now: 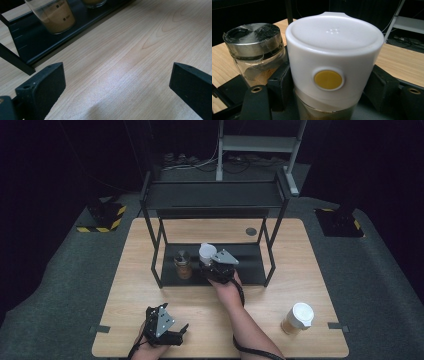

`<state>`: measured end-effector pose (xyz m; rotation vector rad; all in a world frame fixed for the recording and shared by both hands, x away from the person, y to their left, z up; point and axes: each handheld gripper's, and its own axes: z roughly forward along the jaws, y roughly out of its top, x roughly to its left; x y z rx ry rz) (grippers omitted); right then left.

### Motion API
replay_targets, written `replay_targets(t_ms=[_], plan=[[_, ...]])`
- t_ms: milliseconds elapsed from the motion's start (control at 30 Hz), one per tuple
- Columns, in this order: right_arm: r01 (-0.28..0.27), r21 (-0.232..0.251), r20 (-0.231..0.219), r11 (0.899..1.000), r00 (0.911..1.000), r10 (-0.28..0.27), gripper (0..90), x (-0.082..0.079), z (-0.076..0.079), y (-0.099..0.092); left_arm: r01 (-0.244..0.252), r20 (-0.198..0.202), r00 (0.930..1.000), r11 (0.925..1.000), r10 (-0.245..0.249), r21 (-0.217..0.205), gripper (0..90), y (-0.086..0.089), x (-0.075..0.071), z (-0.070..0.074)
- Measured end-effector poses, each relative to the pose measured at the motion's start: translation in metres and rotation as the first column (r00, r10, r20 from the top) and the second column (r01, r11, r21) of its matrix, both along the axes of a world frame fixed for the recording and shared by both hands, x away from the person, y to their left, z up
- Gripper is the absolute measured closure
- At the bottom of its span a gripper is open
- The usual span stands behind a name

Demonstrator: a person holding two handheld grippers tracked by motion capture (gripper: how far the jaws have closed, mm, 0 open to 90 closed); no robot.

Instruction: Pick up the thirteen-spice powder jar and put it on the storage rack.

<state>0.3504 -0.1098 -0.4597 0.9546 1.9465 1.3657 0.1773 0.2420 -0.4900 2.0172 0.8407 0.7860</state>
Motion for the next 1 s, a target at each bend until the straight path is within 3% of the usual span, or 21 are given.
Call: replay_targets(t_ms=[533, 733, 767, 1000], plan=[[-0.004, 0.009, -0.002, 1.0, 1.0, 0.004, 29.6, -0.0002, -0.0021, -0.0034, 0.001, 0.001, 1.0, 1.0, -0.001, 0.002, 0.9, -0.0001, -0.0002, -0.0001], [0.012, 0.024, -0.025, 1.0, 0.9996, -0.012, 16.3, 0.0008, -0.0005, -0.0026, 0.001, 0.001, 1.0, 1.0, -0.001, 0.001, 0.9, -0.0001, -0.0002, -0.0001], [0.02, 0.035, -0.037, 0.999, 0.9991, -0.018, 10.9, 0.0017, -0.0006, -0.0024, 0.001, 0.002, 1.0, 1.0, -0.001, 0.001, 0.9, -0.0001, -0.0002, -0.0001], [0.01, 0.031, -0.037, 0.999, 0.9993, -0.009, 8.1, 0.002, 0.0019, -0.0029, 0.001, 0.001, 1.0, 1.0, -0.001, 0.004, 0.9, -0.0003, 0.0001, 0.0001]])
